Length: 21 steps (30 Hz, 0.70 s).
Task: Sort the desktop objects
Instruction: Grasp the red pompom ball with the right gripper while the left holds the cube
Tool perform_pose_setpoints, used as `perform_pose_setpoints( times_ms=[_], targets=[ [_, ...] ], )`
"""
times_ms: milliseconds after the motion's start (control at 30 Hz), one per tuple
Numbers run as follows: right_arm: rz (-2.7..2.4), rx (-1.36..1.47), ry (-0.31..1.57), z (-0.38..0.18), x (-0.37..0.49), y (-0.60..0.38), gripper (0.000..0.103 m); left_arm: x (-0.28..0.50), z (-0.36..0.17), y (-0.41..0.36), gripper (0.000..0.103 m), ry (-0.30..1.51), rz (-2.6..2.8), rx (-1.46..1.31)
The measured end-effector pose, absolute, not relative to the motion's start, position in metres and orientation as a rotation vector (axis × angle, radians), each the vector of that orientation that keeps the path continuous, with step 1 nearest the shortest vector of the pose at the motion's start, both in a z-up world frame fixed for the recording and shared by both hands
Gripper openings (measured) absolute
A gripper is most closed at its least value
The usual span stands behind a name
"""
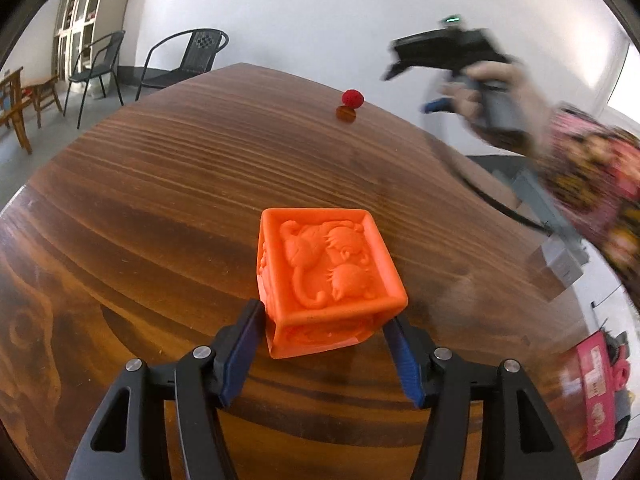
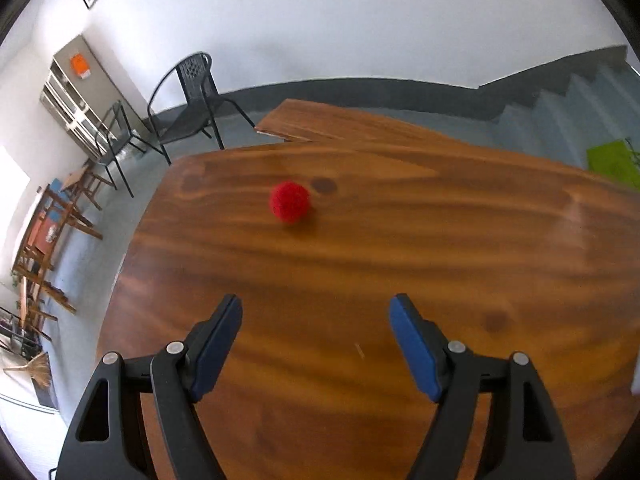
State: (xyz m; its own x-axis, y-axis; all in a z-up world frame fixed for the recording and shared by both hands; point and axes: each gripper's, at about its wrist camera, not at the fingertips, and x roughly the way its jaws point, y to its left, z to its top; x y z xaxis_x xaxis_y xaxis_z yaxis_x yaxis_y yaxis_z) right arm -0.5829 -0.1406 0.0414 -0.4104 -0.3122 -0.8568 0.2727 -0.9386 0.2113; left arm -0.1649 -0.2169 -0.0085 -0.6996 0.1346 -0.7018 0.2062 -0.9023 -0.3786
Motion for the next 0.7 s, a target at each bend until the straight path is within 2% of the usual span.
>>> perform_pose_setpoints(
  times_ms=[100,133,300,367,467,533,700],
  targets=[
    [-2.394,1.471,-0.040,0.024,-0.621,-0.175,0.078,-0.163,-0.008,-0.219,0.062,0.703,-2.783,1.198],
    [-2.403,1.469,-0.032,0.022,-0.628,-0.182,0.073,-0.163,-0.008,-0.220,0.062,0.708,-2.785,1.197],
    [-2.420,1.520,-0.031,0.003,-0.649,-0.198,0.064,-0.160,-0.005,-0.221,0.062,0.723,-2.788,1.194],
    [-2.412,1.559,-0.040,-0.005,-0.652,-0.199,0.057,-0.160,-0.004,-0.220,0.063,0.723,-2.787,1.194],
    [-2.427,1.574,0.028,-0.011,-0.646,-0.204,0.035,-0.163,-0.004,-0.219,0.063,0.722,-2.787,1.193],
    [-2.443,1.575,0.041,-0.008,-0.639,-0.202,0.028,-0.162,-0.004,-0.218,0.063,0.728,-2.788,1.192],
    [-2.481,1.455,0.012,0.034,-0.606,-0.177,0.026,-0.167,-0.006,-0.222,0.063,0.737,-2.789,1.190]
  ],
)
